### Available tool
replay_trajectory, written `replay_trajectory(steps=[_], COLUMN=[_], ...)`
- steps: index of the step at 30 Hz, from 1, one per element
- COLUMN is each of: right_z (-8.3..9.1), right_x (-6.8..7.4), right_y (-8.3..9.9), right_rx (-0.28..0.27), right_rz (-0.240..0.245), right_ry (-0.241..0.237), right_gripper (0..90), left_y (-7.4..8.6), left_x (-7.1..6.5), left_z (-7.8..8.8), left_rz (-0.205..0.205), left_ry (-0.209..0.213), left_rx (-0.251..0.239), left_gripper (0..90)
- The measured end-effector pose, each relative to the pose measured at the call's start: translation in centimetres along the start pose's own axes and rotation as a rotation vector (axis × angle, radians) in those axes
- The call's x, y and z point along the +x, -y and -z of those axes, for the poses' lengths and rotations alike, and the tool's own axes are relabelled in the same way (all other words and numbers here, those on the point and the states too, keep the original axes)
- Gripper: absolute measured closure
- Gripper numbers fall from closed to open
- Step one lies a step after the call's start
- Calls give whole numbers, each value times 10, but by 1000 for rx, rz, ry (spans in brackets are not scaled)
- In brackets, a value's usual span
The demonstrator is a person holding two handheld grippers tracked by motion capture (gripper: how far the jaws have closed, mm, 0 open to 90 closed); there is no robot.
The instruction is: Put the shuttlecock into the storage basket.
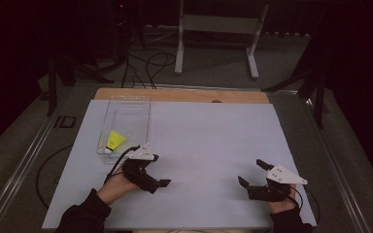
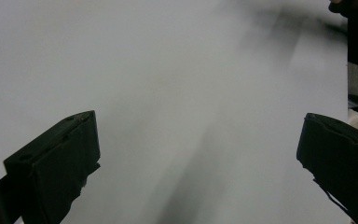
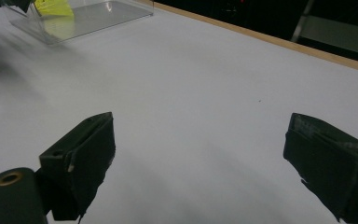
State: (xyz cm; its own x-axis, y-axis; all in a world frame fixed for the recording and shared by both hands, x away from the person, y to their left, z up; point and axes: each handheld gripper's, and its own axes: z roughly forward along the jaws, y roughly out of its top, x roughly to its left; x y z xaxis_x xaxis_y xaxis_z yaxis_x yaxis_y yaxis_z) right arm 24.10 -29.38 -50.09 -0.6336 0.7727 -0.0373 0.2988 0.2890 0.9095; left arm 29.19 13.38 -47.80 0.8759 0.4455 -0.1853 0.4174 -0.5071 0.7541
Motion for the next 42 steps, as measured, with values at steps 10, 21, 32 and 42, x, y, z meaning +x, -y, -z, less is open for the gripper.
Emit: replay_trajectory(steps=[10, 21, 32, 42], right_z=[-1, 0, 0, 0], right_x=[0, 0, 0, 0], right_y=[0, 0, 1, 1], right_rx=[2, 4, 5, 6], right_rz=[3, -1, -1, -3], right_ry=[-3, -5, -6, -5], right_gripper=[91, 91, 91, 91], left_y=[23, 45, 63, 69], left_x=[-3, -5, 2, 1], left_z=[7, 15, 22, 23], left_rz=[-7, -11, 42, 64], left_ry=[-5, -49, -123, -211], left_rx=[-21, -45, -46, -78], left_gripper=[0, 0, 0, 0])
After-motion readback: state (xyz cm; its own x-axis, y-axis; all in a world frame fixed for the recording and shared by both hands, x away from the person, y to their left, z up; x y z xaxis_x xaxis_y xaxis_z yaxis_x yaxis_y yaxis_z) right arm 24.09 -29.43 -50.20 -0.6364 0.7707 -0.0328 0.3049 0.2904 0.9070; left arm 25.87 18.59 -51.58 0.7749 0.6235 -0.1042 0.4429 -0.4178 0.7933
